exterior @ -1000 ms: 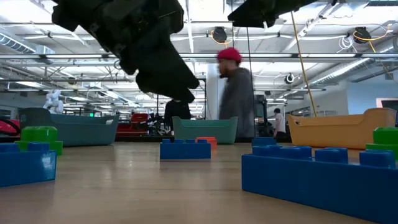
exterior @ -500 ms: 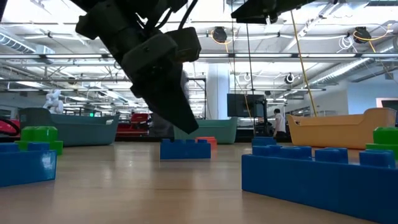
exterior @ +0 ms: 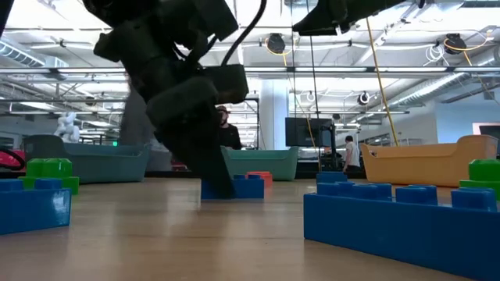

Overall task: Sort & place blocks by color
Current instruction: Put the blue game piece into the blue bin

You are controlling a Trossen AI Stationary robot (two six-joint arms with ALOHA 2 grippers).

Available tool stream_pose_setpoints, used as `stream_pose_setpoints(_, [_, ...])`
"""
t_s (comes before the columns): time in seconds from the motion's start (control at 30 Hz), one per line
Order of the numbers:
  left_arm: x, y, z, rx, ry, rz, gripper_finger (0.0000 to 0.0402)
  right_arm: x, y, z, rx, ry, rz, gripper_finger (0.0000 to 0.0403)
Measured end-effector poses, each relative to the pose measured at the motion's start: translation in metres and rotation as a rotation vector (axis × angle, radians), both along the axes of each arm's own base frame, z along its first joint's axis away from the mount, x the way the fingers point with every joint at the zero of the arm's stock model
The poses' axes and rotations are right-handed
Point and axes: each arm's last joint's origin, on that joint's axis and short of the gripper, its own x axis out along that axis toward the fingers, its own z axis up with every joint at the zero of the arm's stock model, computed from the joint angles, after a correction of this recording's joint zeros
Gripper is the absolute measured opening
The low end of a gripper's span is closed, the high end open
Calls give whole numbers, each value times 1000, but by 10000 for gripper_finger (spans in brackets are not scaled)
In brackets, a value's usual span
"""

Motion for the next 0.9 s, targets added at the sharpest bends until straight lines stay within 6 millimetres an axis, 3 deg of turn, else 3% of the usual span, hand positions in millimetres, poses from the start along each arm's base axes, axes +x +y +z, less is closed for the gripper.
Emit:
stream_pose_setpoints(0.27, [0,1,-4,63,-2,56,246,0,0,-2,-1,26,-1,279])
stream_pose_setpoints(0.5, [1,3,-4,108,-9,78,141,0,0,-2,18,11,-7,279])
stream_pose_setpoints(0.7, [1,8,-2,139,-18,115,138,0,0,-2,38,1,-11,279])
stream_pose_setpoints(0.8, [-3,15,7,147,-13,170,138,-2,0,1,35,-20,-11,279])
stream_pose_setpoints(0.9, [-7,20,29,152,-15,219,138,-6,1,6,31,-46,-9,279])
